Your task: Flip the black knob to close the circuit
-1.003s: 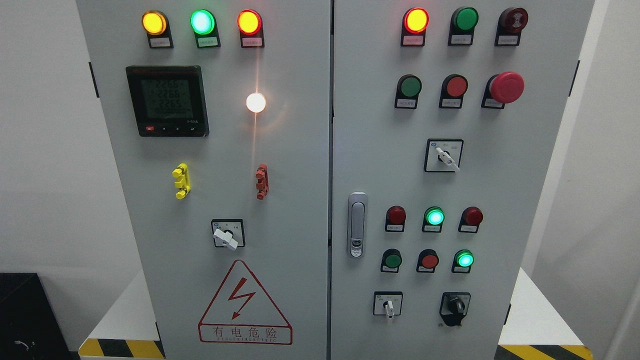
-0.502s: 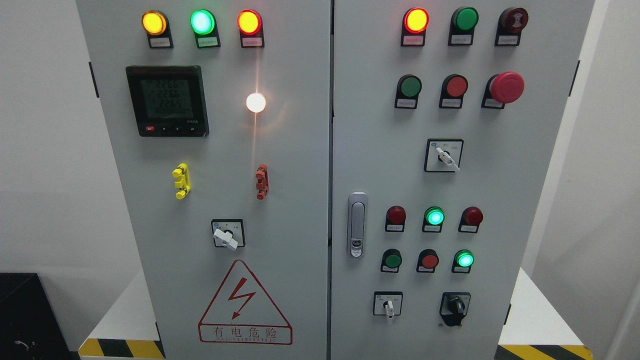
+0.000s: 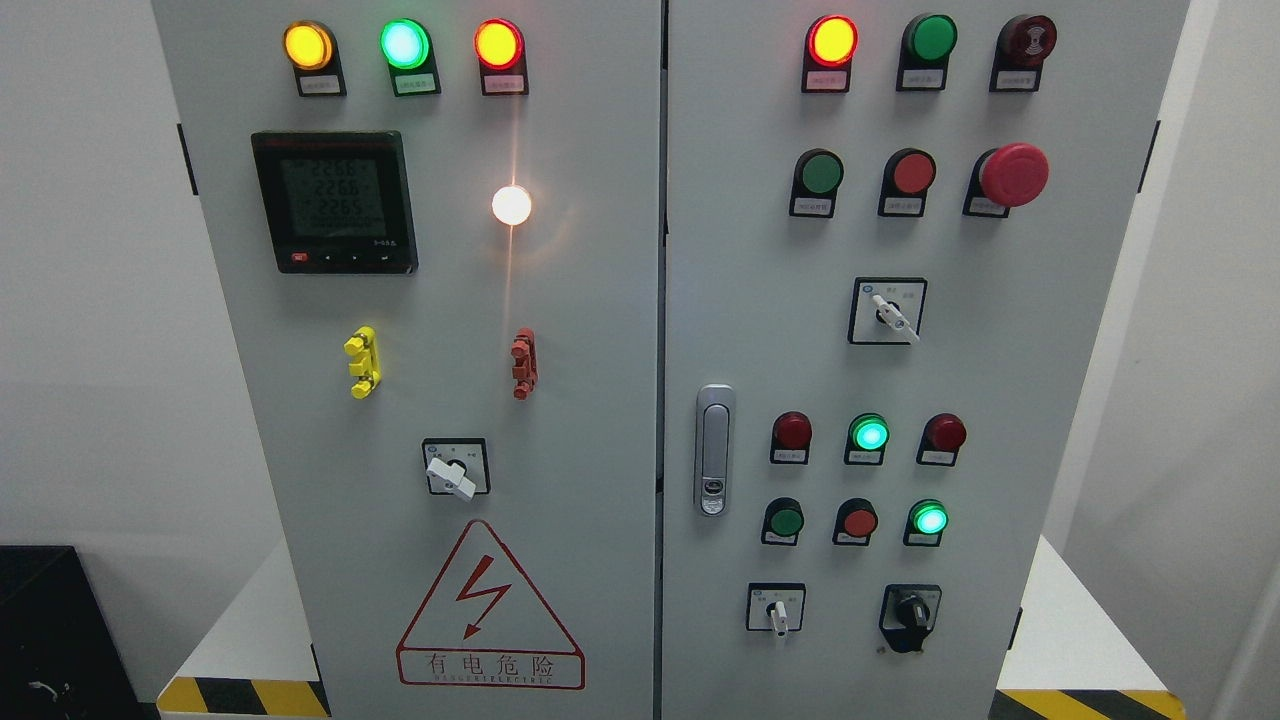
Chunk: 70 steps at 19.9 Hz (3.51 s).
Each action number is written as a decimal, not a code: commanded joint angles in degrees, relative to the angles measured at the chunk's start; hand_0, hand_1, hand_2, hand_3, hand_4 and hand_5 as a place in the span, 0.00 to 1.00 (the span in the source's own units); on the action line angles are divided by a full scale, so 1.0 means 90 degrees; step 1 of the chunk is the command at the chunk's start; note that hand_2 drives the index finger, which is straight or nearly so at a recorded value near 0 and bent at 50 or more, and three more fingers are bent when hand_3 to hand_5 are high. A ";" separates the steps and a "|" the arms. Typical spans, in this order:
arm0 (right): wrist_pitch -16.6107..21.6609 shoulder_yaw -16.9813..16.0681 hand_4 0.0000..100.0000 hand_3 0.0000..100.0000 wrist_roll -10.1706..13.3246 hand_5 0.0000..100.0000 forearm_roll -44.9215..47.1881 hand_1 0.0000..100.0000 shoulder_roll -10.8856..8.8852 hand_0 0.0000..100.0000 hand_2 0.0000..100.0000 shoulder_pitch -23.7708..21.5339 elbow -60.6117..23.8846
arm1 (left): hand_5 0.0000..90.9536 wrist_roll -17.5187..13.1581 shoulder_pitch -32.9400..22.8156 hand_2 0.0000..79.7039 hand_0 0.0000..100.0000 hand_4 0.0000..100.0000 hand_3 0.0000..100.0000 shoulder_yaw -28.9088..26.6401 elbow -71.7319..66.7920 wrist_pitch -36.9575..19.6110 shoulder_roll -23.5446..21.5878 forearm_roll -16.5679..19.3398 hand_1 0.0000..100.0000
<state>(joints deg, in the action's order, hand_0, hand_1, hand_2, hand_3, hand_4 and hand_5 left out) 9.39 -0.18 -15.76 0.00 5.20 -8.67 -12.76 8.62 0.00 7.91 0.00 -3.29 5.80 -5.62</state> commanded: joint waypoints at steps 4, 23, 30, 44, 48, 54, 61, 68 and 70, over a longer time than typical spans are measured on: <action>0.0051 -0.0507 0.08 0.15 -0.0006 0.00 -0.0526 0.01 -0.0021 0.00 0.08 -0.0120 -0.1949 | 0.00 0.0000 -0.0146 0.00 0.12 0.00 0.00 0.0000 0.0185 0.0004 0.0000 0.0000 0.56; 0.0461 -0.1133 0.51 0.58 0.1087 0.39 -0.3709 0.03 0.0038 0.00 0.36 -0.0609 -0.5544 | 0.00 0.0000 -0.0146 0.00 0.12 0.00 0.00 0.0000 0.0185 0.0004 0.0000 0.0000 0.56; 0.0519 -0.1074 0.64 0.73 0.1721 0.57 -0.4491 0.01 0.0047 0.00 0.49 -0.0667 -0.6384 | 0.00 0.0000 -0.0146 0.00 0.12 0.00 0.00 0.0000 0.0185 0.0004 0.0000 0.0000 0.56; -0.0144 -0.0957 0.88 1.00 0.2767 0.92 -0.5976 0.00 0.0135 0.00 0.77 -0.0277 -0.7439 | 0.00 0.0000 -0.0137 0.00 0.12 0.00 0.00 0.0000 0.0185 0.0004 0.0000 0.0000 0.56; -0.0417 -0.0957 0.90 1.00 0.2767 0.95 -0.6064 0.00 0.0135 0.00 0.79 -0.0004 -0.7751 | 0.00 0.0000 -0.0146 0.00 0.12 0.00 0.00 0.0000 0.0185 0.0004 0.0000 0.0000 0.56; -0.0759 -0.0957 0.95 1.00 0.2748 0.99 -0.6561 0.00 0.0135 0.00 0.84 0.0377 -0.8250 | 0.00 0.0000 -0.0146 0.00 0.12 0.00 0.00 0.0000 0.0185 0.0004 0.0000 0.0000 0.56; -0.1072 -0.0957 0.97 1.00 0.2709 1.00 -0.6904 0.00 0.0125 0.00 0.87 0.0787 -0.8435 | 0.00 0.0000 -0.0146 0.00 0.12 0.00 0.00 0.0000 0.0185 0.0004 0.0000 0.0000 0.56; -0.1219 -0.0957 0.98 1.00 0.2640 1.00 -0.7353 0.00 0.0135 0.00 0.87 0.1168 -0.8504 | 0.00 0.0000 -0.0146 0.00 0.12 0.00 0.00 0.0000 0.0185 0.0004 0.0000 0.0000 0.56; -0.1219 -0.0957 0.98 1.00 0.2611 1.00 -0.7480 0.00 0.0125 0.00 0.87 0.1246 -0.8494 | 0.00 0.0000 -0.0146 0.00 0.12 0.00 0.00 0.0000 0.0185 0.0004 0.0000 0.0000 0.56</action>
<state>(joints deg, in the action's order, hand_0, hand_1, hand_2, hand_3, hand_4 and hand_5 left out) -1.43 -8.89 8.04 -64.48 6.35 -0.16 -86.39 8.61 0.00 7.91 0.00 -3.29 5.80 -5.62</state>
